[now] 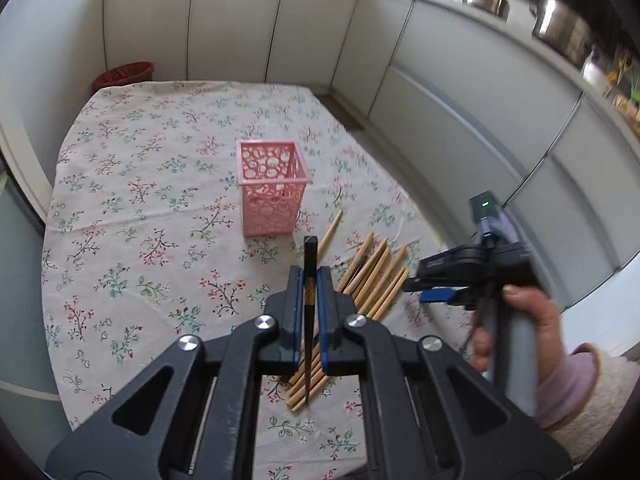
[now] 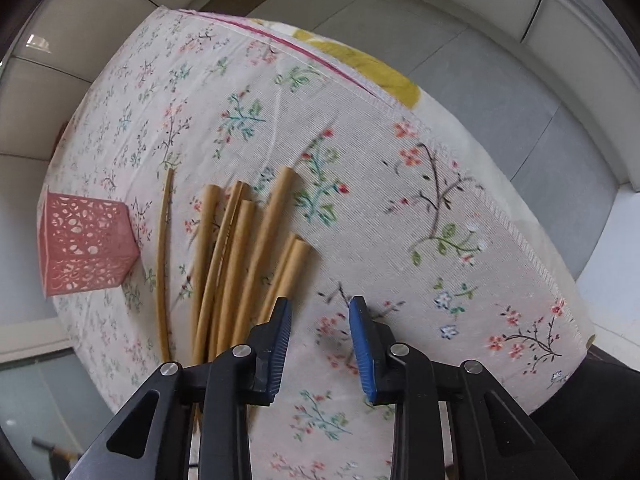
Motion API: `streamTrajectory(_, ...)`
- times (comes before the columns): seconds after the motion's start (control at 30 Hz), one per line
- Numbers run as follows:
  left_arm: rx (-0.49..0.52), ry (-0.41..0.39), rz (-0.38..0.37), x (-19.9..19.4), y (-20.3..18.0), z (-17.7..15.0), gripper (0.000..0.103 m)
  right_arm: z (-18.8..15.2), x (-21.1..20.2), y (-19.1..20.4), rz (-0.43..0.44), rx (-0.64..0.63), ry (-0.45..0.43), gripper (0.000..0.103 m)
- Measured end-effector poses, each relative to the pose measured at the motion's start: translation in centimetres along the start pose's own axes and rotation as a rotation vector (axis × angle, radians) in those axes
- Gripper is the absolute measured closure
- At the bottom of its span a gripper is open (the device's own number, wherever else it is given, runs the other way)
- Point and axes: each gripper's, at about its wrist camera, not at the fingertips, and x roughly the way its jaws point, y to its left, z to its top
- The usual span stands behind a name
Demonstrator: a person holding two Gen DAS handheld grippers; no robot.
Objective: Organize utensils
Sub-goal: 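Close the right tool on one wooden chopstick from the bundle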
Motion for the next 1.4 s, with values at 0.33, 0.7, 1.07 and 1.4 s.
streamTrajectory(0.33,-0.020,-0.056,-0.044,-1.7,0.5,0.3,0.096,0.0,1.2,2.8,-0.104,-0.030,0.002,0.074)
streamTrajectory(0.7,-0.025,-0.077,-0.040,-2.5,0.5,0.3,0.096,-1.6,2.5,5.2,-0.234,-0.164,0.003,0.087)
streamTrajectory(1.07,-0.040,-0.112,-0.025,-4.6,-0.5,-0.5,0.096,-5.9,-2.0,3.7,0.119,-0.224,-0.189,0.095)
streamTrajectory(1.4,-0.038,-0.181,0.018,-8.2,-2.4,0.5,0.096,-8.7,-14.2,2.2,0.287,-0.370,-0.410,0.095)
